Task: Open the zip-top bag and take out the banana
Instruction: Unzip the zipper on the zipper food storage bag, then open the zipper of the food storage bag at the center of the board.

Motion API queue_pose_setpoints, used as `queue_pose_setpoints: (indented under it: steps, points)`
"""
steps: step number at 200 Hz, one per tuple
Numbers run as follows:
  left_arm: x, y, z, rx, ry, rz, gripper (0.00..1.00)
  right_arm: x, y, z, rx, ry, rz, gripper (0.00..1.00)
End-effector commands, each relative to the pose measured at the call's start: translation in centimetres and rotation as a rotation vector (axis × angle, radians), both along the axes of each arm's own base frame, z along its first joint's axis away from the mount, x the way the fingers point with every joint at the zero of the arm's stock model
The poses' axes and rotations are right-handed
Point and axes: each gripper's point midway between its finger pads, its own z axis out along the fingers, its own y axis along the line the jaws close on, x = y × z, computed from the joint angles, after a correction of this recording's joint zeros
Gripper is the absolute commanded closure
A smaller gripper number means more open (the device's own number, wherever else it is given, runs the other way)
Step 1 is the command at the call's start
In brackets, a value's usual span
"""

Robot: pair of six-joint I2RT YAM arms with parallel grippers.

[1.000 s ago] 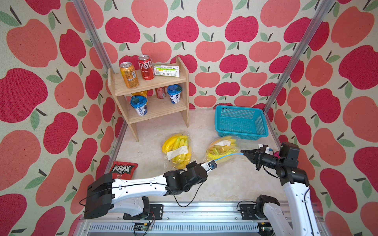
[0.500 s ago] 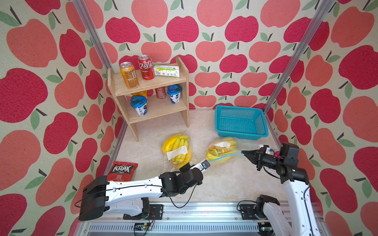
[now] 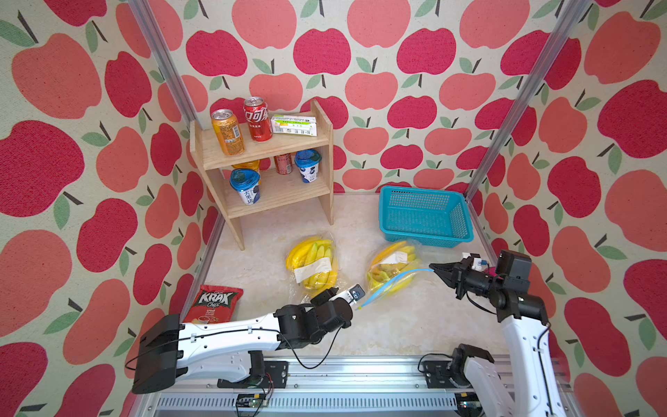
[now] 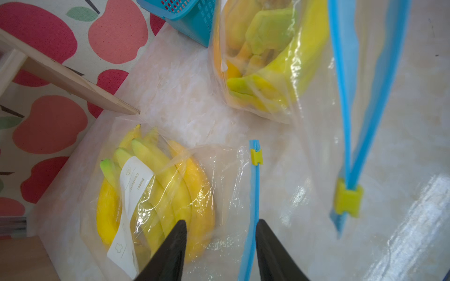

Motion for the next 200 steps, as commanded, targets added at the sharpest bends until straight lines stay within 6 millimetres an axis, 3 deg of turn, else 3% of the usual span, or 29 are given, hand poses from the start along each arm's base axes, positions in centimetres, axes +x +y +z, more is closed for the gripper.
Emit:
queue_pose_setpoints:
  steps: [1,38,70,120,157,171,200]
  points:
    - [-0.6,-1.5,0.2,0.005,0.02,-0.071,0.45,0.0,-0.2,0.1,-0.07,-0.058,0.022,1.0]
    - [-2.0,-3.9,3.9,-0.124,0.023,-0.208,0.44,-0.2,-0.5,-1.0,-0.09,-0.055,0.001,1.0]
    - [-3.9,-7.3,6.5,-0.245,0.057,-0.368,0.41,-0.3,-0.6,-2.6,-0.114,-0.047,0.008,1.0]
    - [-4.9,-11.2,4.1,-0.208,0.2,-0.425,0.45,-0.6,-0.4,-1.7,-0.109,-0.077,0.005,1.0]
    - [-4.7,-10.9,3.0,-0.22,0.208,-0.392,0.48,-0.3,-0.3,-0.6,-0.093,-0.096,0.009,1.0]
    - [-4.9,-11.2,3.3,-0.241,0.209,-0.41,0.5,-0.2,-0.3,-0.3,-0.088,-0.102,0.009,1.0]
    - [-4.6,-12.2,1.9,-0.213,0.238,-0.394,0.59,-0.3,-0.3,0.3,-0.087,-0.11,0.009,1.0]
